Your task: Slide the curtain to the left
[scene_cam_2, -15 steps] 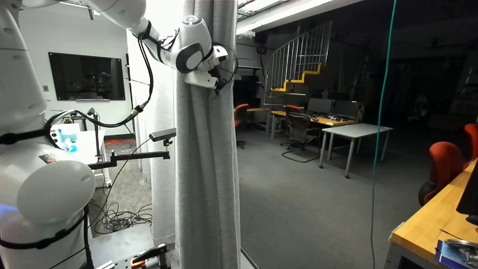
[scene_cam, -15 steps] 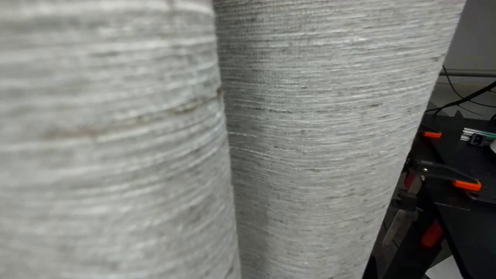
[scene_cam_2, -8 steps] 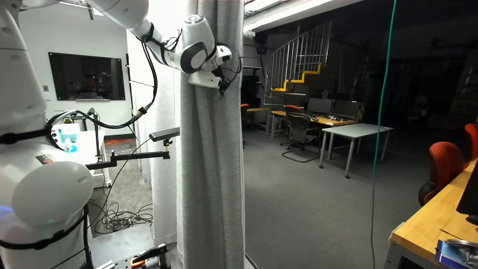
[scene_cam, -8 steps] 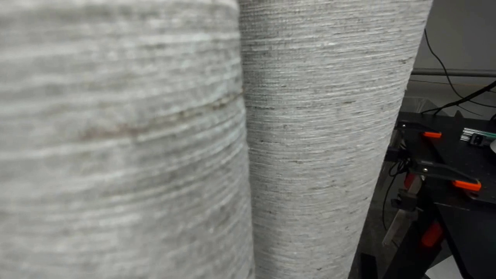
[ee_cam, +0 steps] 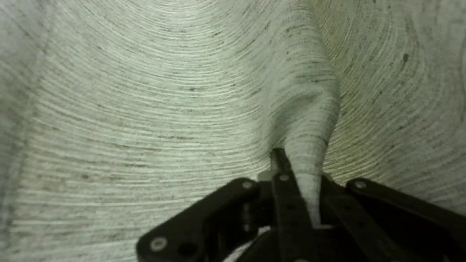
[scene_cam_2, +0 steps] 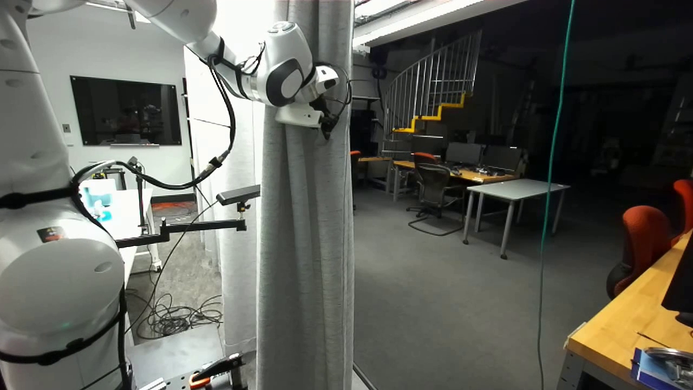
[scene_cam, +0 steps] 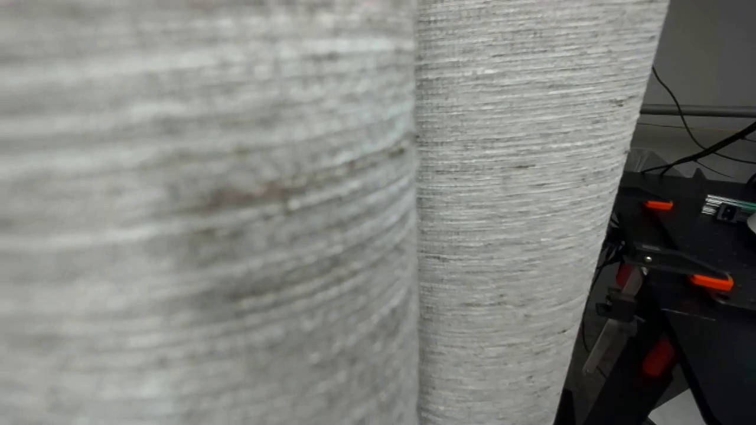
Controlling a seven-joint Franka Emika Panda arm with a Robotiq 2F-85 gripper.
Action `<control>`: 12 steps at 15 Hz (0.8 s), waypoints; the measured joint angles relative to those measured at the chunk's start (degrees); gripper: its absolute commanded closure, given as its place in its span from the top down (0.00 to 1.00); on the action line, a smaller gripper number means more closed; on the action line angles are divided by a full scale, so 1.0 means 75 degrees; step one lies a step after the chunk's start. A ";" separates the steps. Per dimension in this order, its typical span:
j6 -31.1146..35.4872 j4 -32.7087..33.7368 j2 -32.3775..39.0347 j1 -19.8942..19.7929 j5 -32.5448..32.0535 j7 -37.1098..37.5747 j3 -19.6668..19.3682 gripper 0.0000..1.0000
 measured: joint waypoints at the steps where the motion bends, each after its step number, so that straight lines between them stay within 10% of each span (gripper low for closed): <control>1: 0.0000 0.0000 0.0000 -0.0099 -0.0123 0.0105 0.0079 0.08; 2: 0.0000 0.0000 -0.0001 -0.0191 -0.0253 0.0209 0.0153 0.28; 12: -0.1094 -0.1245 0.1900 -0.0399 -0.1169 0.0890 0.0708 0.99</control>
